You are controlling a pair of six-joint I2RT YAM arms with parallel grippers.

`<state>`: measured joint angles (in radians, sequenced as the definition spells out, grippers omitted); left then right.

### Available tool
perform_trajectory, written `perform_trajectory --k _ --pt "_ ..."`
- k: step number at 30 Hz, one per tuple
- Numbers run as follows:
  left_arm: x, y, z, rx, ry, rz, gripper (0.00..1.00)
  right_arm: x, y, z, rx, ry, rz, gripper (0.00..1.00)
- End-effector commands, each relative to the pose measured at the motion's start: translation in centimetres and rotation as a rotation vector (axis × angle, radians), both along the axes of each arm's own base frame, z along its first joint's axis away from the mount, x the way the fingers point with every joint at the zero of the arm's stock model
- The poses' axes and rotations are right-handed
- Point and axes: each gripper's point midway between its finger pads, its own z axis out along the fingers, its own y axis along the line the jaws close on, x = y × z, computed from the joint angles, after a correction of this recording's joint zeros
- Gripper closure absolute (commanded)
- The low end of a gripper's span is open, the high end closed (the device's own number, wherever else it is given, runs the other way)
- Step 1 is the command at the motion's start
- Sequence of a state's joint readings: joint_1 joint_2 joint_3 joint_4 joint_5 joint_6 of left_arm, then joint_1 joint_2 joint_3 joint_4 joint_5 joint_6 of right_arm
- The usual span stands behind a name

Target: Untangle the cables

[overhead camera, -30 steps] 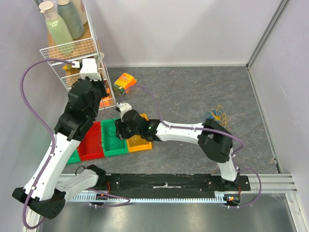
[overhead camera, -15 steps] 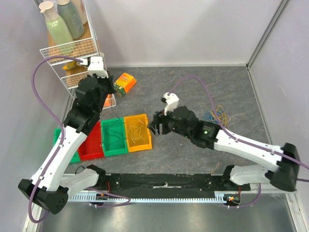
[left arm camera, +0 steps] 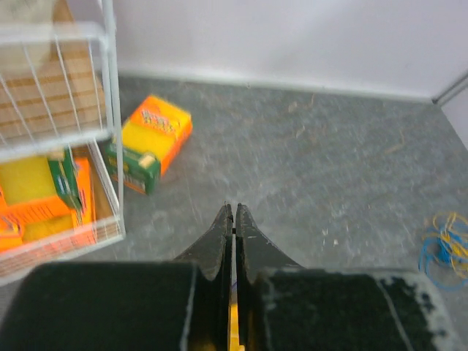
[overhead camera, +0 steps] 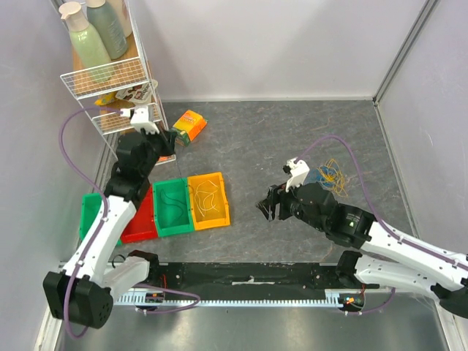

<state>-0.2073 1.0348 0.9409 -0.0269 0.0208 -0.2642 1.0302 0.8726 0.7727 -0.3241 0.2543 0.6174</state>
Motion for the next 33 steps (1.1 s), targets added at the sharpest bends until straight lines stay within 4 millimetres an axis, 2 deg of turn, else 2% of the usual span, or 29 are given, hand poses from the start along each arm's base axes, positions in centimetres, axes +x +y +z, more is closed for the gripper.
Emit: perform_trajectory --k 1,5,7,10,14,16,19,23,25,27,33 --pt "-2.8 -0.6 -1.7 -0.132 0.021 -0.052 0.98 -0.6 -1.1 -0.7 0.027 0.021 -0.024 0.27" --pt "-4.9 1.4 -5.3 -0.146 0.087 0.046 0.98 -1.5 -1.6 -0.7 0.051 0.03 -0.004 0.27" --pt "-5.3 3.3 -6.8 -0.126 0.146 0.159 0.98 -1.8 -1.9 -0.5 0.06 0.029 0.001 0.27" --pt "-5.9 6.6 -7.7 -0.105 0.192 0.345 0.98 -2.2 -2.6 -0.9 0.075 0.029 -0.007 0.27" --pt "-6.7 9.9 -7.3 -0.104 0.195 0.546 0.98 -2.9 -2.8 -0.9 0.11 0.059 -0.002 0.29" --pt "-7.0 11.5 -7.8 -0.099 0.223 0.654 0.98 -3.2 -3.2 -0.9 0.131 0.072 -0.015 0.3" --pt "-6.8 13.5 -8.2 -0.009 0.257 0.77 0.98 -3.3 -3.9 -0.7 0.157 0.071 -0.044 0.3" --pt "-7.1 15.5 -6.9 0.085 0.24 0.871 0.98 -3.1 -4.3 -0.8 0.157 0.073 -0.066 0.3" --pt "-6.9 15.2 -7.0 0.111 0.257 0.837 0.98 -3.0 -4.2 -0.9 0.146 0.076 -0.067 0.3" --pt "-6.8 14.4 -8.4 0.117 0.29 0.815 0.98 -2.8 -4.0 -0.8 0.139 0.072 -0.068 0.3" --pt "-7.3 9.4 -12.6 0.199 0.384 0.727 0.98 -2.3 -3.6 -0.8 0.116 0.047 -0.057 0.29"
